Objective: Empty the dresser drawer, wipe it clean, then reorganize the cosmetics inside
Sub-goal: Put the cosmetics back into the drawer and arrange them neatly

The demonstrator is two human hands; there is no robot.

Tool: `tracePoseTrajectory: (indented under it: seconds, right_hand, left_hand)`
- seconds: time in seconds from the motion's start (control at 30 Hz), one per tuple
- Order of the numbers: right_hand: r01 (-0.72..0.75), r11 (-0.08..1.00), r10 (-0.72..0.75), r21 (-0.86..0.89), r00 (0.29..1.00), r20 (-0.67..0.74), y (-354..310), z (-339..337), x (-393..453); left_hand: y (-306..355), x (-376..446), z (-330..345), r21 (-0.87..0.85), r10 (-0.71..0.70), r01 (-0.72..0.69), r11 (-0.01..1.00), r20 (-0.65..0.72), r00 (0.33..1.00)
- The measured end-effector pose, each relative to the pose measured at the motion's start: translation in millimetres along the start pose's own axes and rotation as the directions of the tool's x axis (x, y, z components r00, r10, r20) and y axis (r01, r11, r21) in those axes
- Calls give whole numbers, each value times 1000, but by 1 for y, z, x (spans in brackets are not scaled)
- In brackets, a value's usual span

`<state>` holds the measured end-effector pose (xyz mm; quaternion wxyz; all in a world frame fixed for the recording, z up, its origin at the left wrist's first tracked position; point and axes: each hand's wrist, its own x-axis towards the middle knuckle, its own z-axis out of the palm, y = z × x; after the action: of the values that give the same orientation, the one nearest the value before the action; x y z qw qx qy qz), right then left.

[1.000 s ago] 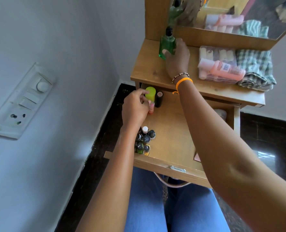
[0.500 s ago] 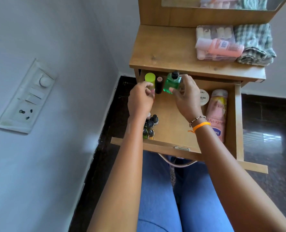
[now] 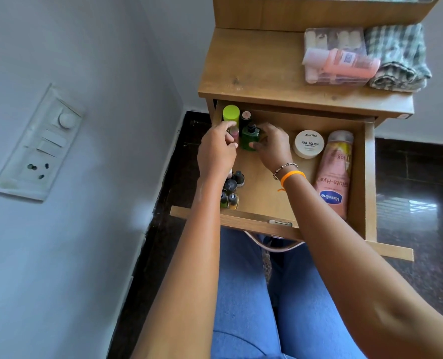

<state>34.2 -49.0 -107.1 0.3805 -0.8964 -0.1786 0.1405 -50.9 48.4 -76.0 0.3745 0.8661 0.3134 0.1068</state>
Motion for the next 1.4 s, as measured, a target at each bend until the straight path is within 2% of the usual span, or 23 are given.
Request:
tracePoseTrajectory:
  seconds: [0.2, 0.47, 0.7, 0.87, 0.97, 1.07, 1.17, 1.23, 1.33, 1.4]
  right_hand:
    - [-46, 994, 51, 96, 997, -55, -1, 0, 2]
    - [-55, 986, 64, 157, 997, -51, -4, 0, 1]
    - [-17, 984, 27, 179, 998, -55, 0, -14, -4]
    - [58, 998, -55, 24, 994, -90, 10, -41, -25]
    - [124, 992, -128, -30, 973, -194, 11, -64, -41]
    - [210, 977, -211, -44, 908, -363, 4, -92, -43]
    - [211, 953, -295, -217, 813, -503, -2, -119, -25]
    - [180, 925, -338, -335, 793, -507, -2, -135, -6]
    - [141, 877, -346, -460, 850, -398, 2, -149, 23]
    - [110, 833, -336, -543, 879, -338, 6, -153, 36]
  left_hand:
    - [3, 2, 1, 39, -22, 22, 999, 2, 1000]
    - [5, 0, 0, 49, -27, 26, 998, 1, 1000]
    - [20, -9, -3, -14, -4, 3, 1000, -45, 999]
    - [37, -23, 5, -72, 13, -19, 997, -77, 997]
    - [50, -29, 17, -134, 30, -35, 990, -38, 999]
    - [70, -26, 28, -195, 96, -95, 976, 0, 995]
    - [92, -15, 36, -219, 139, -133, 967, 13, 990]
    - [106, -4, 40, -219, 168, -166, 962, -11, 986]
    - [122, 15, 45, -187, 170, -174, 967, -37, 985]
    - [130, 26, 46, -210, 97, -102, 972, -34, 995]
